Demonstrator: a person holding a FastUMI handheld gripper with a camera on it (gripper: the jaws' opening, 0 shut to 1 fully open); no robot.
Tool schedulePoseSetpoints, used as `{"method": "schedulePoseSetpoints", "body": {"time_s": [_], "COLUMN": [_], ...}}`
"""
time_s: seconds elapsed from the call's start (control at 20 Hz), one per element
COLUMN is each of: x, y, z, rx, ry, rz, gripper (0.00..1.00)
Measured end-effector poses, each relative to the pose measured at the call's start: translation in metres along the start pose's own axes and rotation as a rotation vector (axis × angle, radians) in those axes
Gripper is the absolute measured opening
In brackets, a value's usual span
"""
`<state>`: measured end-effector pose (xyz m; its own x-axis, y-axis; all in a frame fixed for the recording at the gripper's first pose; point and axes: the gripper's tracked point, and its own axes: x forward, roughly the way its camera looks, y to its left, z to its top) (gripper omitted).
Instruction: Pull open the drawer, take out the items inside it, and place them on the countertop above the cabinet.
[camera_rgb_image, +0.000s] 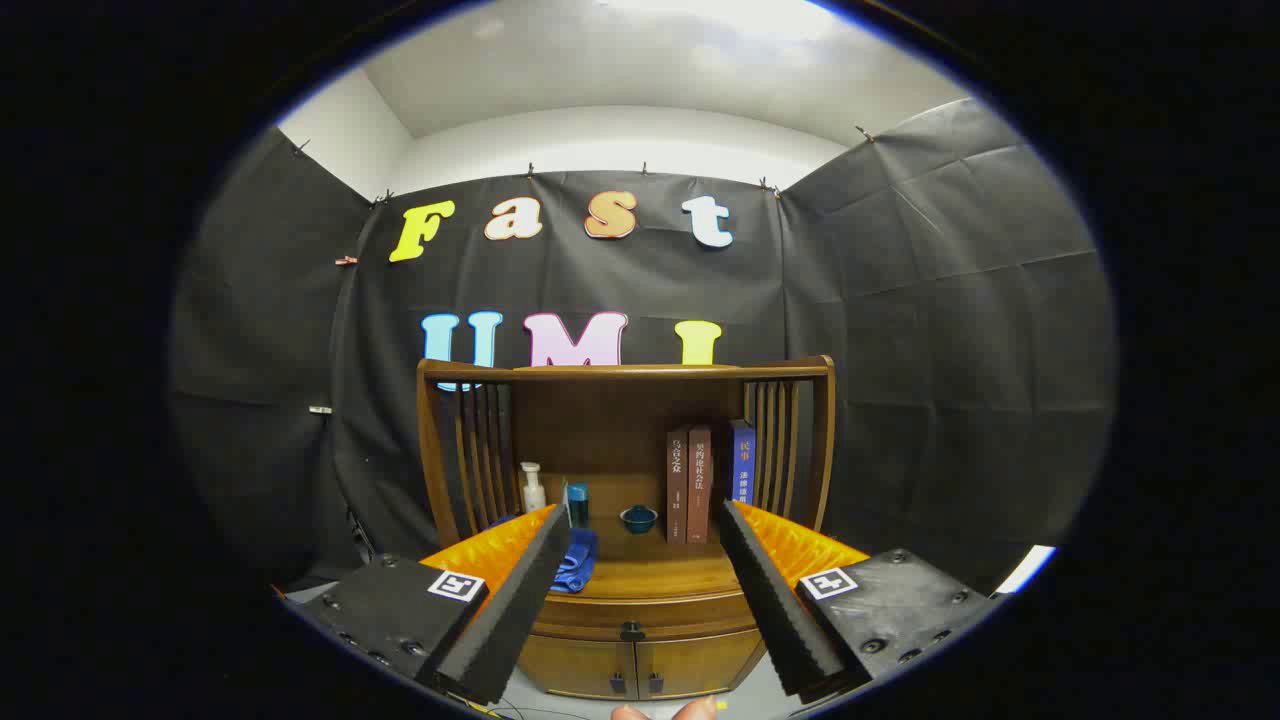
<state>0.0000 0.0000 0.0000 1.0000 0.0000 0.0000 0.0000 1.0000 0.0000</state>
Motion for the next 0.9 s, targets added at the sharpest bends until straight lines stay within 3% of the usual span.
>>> {"method": "schedulePoseSetpoints", "body": {"time_s": [0.9], "x": [0.002], "y": [0.009], "z": [-0.017], "rx": [0.017], "ry": [-0.008], "rz": [0.029], "gripper": [0.99]}}
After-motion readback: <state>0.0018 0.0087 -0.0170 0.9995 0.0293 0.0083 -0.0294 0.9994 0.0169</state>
